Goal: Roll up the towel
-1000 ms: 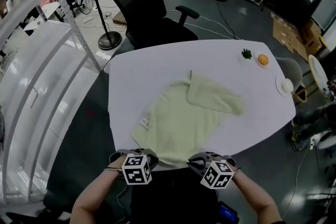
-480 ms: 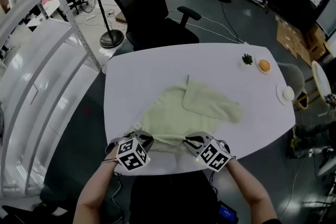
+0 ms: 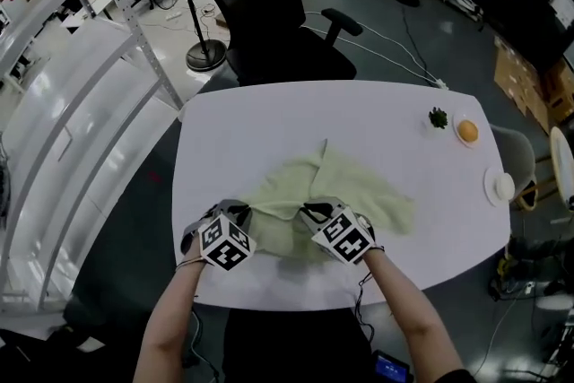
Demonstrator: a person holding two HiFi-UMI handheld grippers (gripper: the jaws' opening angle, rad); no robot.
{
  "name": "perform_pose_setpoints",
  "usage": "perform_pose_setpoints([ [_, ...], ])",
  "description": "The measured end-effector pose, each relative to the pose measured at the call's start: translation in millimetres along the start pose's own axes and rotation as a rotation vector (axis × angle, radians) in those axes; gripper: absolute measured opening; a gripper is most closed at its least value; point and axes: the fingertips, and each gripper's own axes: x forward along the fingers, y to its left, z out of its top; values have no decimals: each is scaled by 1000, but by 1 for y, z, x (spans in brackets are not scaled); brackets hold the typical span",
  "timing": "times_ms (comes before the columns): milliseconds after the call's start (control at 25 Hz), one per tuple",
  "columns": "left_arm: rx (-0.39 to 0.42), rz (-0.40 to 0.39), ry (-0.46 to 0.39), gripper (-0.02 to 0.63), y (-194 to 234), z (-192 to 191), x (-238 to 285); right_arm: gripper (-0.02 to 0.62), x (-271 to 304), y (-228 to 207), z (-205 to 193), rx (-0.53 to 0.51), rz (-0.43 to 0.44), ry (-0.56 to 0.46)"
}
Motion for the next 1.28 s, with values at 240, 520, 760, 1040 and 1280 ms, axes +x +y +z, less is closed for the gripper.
perform_pose_setpoints([
  [240, -29, 63, 39, 33, 21, 0, 28, 69, 27, -34, -5, 47, -35, 56],
  [520, -138, 79, 19, 227, 34, -5, 25, 194, 2, -56, -5, 73, -61, 13],
  [760, -202, 86, -57, 258, 40, -2, -11, 268, -68, -81, -24, 80, -133, -1],
  [1040, -271, -18, -158, 232, 6, 28, -41, 281, -159, -105, -88, 235, -303, -12],
  [1280, -347, -135, -194, 224, -18, 94, -12, 281, -202, -110, -167, 404, -398, 31],
])
